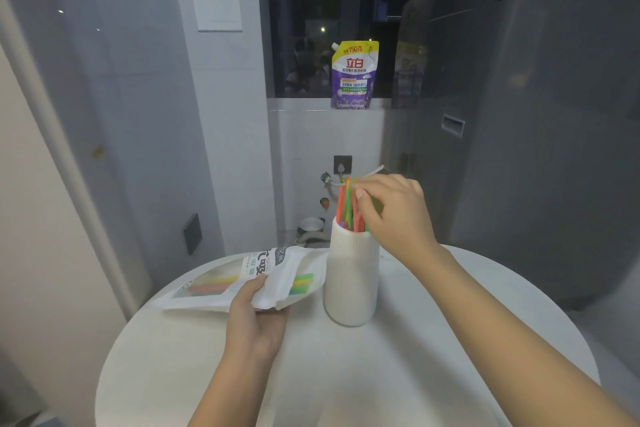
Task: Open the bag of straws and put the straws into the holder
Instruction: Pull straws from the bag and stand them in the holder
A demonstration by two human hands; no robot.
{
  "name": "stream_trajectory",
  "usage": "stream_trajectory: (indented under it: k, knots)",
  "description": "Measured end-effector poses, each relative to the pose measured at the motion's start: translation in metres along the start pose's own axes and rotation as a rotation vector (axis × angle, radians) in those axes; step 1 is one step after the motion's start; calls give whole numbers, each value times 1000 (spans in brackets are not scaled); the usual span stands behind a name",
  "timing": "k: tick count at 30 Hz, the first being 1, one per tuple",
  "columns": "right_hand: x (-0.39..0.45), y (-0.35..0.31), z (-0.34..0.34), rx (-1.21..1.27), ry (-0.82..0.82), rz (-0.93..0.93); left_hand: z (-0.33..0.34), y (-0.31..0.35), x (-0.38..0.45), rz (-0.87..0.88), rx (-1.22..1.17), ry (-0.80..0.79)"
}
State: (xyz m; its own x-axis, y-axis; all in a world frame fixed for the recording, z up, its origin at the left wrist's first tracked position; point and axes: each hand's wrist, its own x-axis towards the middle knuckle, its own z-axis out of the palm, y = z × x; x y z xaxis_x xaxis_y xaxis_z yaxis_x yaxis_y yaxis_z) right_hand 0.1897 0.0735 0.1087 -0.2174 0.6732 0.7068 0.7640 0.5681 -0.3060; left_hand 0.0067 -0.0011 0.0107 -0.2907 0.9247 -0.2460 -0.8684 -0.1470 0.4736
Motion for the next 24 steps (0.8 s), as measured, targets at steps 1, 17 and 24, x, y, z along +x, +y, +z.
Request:
stream_trajectory:
  k: [1,17,24]
  knots:
    - [-3,1,0,-22,-11,-2,0,0,0,1,-1,-1]
    - [-103,-26,34,521,108,106,-4,2,-3,23,102,-69]
    - [-115,-29,59,900,-333,814,-4,2,-7,293,348,-165]
